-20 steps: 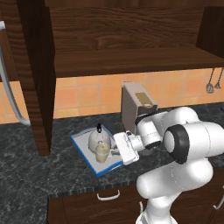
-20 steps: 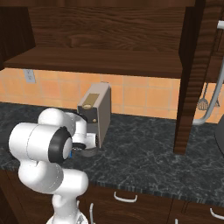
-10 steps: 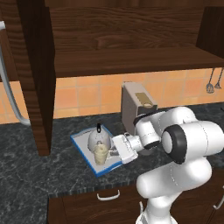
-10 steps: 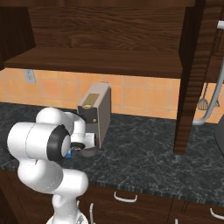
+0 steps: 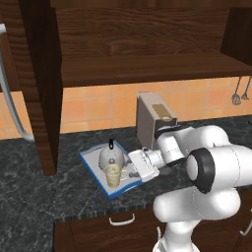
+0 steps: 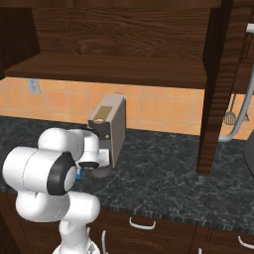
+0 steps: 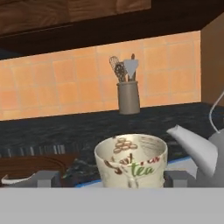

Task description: Pick the kettle from the counter and place it on the tray. Then pick the mug from the cabinet and place it on the tray. Then close the cabinet doors.

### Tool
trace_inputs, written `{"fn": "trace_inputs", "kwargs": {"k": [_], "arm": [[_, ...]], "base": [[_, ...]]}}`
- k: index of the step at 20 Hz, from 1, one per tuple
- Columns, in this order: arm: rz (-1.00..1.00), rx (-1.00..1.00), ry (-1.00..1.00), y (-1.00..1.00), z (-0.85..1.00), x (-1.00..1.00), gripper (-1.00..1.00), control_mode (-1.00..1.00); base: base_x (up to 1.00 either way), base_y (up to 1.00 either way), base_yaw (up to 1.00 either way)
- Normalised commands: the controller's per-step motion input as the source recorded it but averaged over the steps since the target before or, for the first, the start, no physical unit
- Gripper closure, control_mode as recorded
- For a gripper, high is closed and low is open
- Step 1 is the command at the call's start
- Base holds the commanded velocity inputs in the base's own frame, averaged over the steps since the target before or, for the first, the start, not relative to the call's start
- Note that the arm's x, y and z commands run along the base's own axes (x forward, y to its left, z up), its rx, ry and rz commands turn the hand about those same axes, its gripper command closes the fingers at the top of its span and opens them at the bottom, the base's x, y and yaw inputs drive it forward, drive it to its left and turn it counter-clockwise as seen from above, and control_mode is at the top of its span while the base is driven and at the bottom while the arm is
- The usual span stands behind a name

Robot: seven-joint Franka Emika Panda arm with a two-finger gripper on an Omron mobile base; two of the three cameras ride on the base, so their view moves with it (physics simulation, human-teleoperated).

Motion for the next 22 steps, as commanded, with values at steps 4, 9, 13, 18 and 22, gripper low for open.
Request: {"fn": "trace_inputs", "kwargs": {"k": [4,9,13,18,22], "arm": [[0.01,0.0,0.04,-0.11,0.84,-0.55,-1.0,-1.0],[-0.29,-0.01,0.27,-0.16,0.58,-0.68,-1.0,-1.0],[-0.11,0.0,0.05,-0.04,0.02,-0.01,-1.0,-1.0],[-0.15,0.03,0.18,-0.47,0.29,-0.23,-1.0,-1.0],[-0.23,0.0,0.13,-0.62,0.16,-0.19,-1.0,-1.0]], "base": [[0.0,0.0,0.0],[0.0,0.0,0.0],[0.0,0.0,0.0],[0.0,0.0,0.0],[0.0,0.0,0.0]]}}
